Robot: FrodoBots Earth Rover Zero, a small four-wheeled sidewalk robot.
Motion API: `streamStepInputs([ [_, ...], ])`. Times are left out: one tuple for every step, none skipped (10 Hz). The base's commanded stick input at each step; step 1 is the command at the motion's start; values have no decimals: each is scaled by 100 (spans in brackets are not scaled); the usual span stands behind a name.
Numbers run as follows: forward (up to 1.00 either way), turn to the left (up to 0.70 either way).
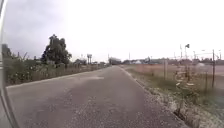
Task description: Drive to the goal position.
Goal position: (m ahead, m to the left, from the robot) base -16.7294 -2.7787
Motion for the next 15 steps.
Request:
streamStepInputs([
  [7, 0],
  [8, 0],
  [8, 0],
  [8, 0],
  [8, 0],
  [8, 0],
  [8, 0],
  [7, 0],
  [7, 0],
  [8, 0],
  [8, 0],
  [8, 0],
  [8, 0],
  [7, 0],
  [7, 0],
])
